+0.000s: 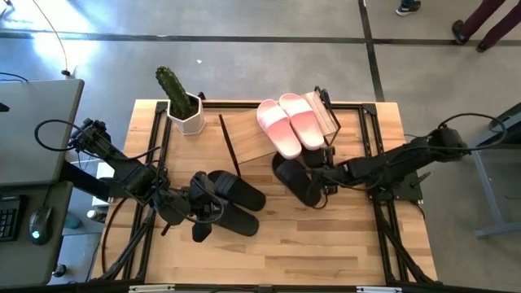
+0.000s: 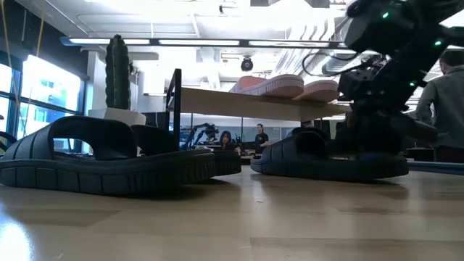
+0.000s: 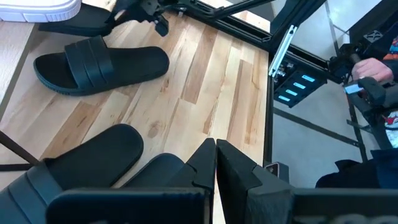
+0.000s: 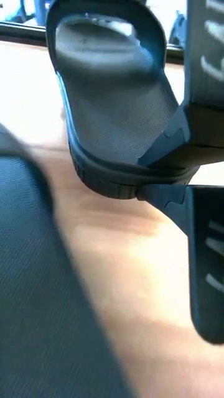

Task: Pick and place slides into the shelf
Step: Put the black slide under the shelf

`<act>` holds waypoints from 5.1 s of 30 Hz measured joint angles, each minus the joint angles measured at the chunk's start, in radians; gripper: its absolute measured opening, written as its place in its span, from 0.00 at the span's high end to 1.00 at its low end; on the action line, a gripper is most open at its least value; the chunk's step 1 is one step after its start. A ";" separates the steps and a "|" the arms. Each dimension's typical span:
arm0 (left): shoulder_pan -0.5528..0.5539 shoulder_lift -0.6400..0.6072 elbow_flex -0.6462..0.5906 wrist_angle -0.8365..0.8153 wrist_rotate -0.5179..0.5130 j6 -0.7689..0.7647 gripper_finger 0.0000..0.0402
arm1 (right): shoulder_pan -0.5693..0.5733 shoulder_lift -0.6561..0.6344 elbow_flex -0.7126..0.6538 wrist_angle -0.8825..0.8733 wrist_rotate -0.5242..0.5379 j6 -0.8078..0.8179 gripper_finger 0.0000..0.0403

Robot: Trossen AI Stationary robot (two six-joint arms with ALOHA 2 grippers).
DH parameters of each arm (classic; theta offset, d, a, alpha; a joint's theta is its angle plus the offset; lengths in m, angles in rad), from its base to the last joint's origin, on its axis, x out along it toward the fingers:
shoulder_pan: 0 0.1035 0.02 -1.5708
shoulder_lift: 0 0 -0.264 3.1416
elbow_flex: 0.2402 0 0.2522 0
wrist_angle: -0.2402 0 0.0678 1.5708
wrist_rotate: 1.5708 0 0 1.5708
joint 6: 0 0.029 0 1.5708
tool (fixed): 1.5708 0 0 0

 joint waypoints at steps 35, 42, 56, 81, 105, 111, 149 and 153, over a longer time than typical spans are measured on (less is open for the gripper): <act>0.000 0.000 0.000 0.000 0.000 0.003 0.99 | -0.191 -0.001 0.001 -0.001 -0.126 -0.141 0.76; 0.000 0.000 0.000 0.000 0.000 0.003 0.99 | -0.190 -0.001 0.001 -0.025 -0.127 -0.108 0.73; 0.000 0.000 0.000 0.002 0.000 -0.001 0.99 | -0.075 -0.173 0.004 -0.064 -0.131 -0.043 0.73; 0.000 0.000 0.000 0.006 0.000 -0.002 0.99 | 0.057 -0.441 0.565 -0.294 -0.740 0.467 0.73; 0.000 0.000 0.000 0.010 0.000 -0.002 0.99 | 0.627 -0.101 0.330 -0.484 -0.039 0.619 0.73; 0.000 0.000 0.000 0.010 0.000 -0.002 0.99 | 0.622 -0.029 0.170 -0.282 -0.039 0.506 0.73; 0.000 0.000 0.000 0.003 0.000 -0.001 0.99 | 0.452 0.146 0.061 0.045 -0.047 0.261 0.57; 0.000 0.000 0.000 0.003 0.000 -0.001 0.99 | 0.452 0.146 0.061 0.046 -0.053 0.206 0.56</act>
